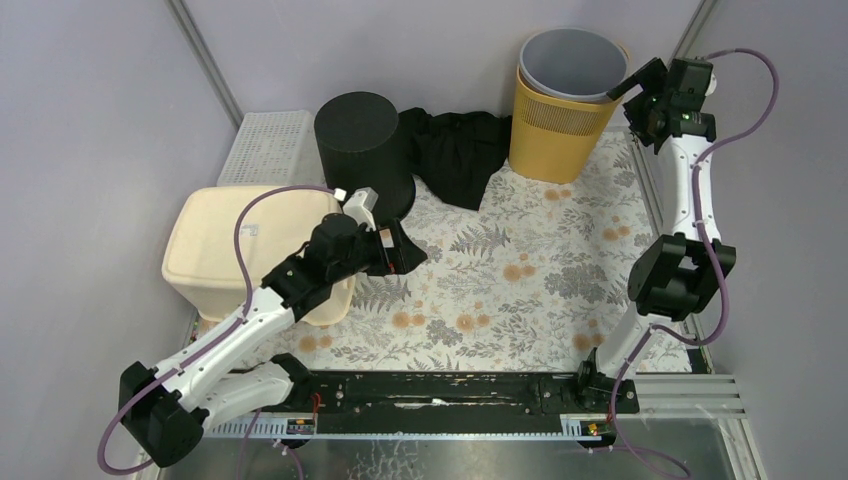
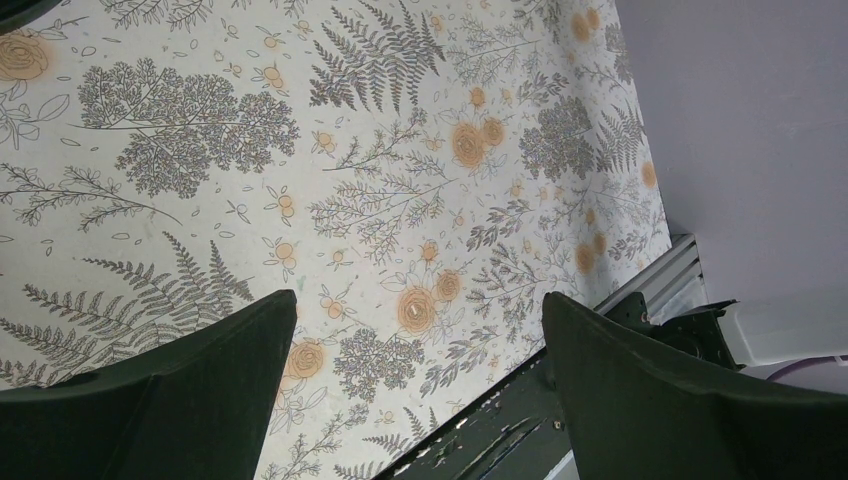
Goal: Turn the large container upside down
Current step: Move the container to the center of the board.
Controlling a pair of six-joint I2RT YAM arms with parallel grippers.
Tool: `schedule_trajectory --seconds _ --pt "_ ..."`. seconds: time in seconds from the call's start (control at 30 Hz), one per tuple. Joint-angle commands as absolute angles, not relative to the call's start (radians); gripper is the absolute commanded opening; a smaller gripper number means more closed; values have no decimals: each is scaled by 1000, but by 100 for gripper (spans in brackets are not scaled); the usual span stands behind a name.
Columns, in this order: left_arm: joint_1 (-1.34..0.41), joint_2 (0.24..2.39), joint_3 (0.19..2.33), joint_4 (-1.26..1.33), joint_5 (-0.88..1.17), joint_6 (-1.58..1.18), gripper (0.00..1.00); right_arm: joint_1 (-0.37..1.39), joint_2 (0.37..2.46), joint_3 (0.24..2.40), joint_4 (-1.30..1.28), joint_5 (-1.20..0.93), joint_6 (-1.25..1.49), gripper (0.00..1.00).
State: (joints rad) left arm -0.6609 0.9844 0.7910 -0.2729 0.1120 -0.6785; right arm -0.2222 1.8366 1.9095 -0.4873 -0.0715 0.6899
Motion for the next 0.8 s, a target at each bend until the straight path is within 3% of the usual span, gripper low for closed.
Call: schedule_trajectory --seconds 0.0,0.6,0.77 --pt "-663 998 815 -249 113 -662 100 -216 1787 1952 -423 -143 694 100" --pt "-661 1039 867 -281 90 -632 100 -215 1985 2092 -418 -197 717 100" --pt "-661 1060 874 -274 99 -630 100 -214 2015 2136 -501 -173 660 95"
